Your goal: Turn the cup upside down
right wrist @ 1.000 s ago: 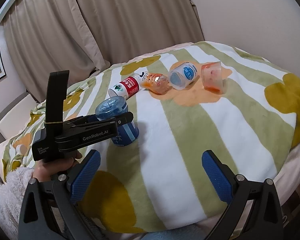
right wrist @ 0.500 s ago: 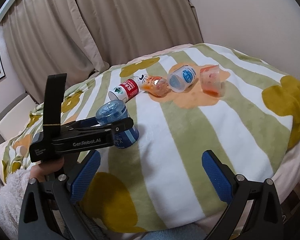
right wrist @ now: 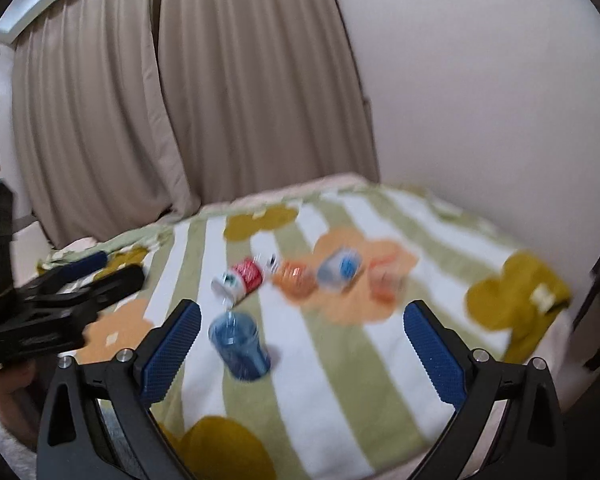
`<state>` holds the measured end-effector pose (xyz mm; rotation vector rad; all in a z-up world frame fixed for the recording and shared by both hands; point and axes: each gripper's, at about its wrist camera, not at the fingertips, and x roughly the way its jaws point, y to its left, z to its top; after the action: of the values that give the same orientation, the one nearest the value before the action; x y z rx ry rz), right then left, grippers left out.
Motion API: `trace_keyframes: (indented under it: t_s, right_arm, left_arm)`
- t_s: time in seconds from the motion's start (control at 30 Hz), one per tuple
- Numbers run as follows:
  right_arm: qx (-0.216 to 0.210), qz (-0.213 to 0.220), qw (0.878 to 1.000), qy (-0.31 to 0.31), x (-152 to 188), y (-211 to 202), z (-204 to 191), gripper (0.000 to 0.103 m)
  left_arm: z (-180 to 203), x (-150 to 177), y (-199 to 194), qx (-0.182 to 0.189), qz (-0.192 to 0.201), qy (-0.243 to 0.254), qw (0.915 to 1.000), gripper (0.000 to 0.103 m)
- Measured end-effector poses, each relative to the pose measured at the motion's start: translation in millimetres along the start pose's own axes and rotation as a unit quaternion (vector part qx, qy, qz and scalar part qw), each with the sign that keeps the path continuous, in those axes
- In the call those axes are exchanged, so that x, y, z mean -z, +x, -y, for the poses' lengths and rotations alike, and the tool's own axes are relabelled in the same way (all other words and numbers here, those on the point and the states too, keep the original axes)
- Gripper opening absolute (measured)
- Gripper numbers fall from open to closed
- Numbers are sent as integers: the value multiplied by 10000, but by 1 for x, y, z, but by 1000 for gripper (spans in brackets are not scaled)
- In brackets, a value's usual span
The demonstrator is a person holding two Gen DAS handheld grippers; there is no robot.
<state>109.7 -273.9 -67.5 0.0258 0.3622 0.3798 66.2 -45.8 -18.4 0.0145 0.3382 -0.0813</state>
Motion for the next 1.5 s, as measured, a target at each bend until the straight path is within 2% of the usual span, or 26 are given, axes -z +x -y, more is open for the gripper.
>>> trace_keyframes:
  t_s: [0.2, 0.33, 0.57, 0.83, 1.5]
  right_arm:
    - [493, 589, 9970, -87, -19, -42, -20, 102]
    - [1078, 898, 9894, -371, -17, -66, -38, 102]
    - [1423, 1052, 9819, -669, -11, -90, -55, 102]
    - [1483, 1051, 9827, -353, -10, -102, -48, 102]
    - [1604, 1055, 9809, -306, -9, -113, -50, 102]
  left_arm:
    - [-2, -10, -51, -4, 471, -27, 9989, 103]
    - [-5, -7, -73, 69, 630, -176, 9978, 103]
    - [-14, -1, -95, 237, 748, -503, 9956, 103]
    - [-4, -2, -106, 212, 837, -371, 9956, 103]
    - [13, -3, -117, 158, 997, -90, 9949, 103]
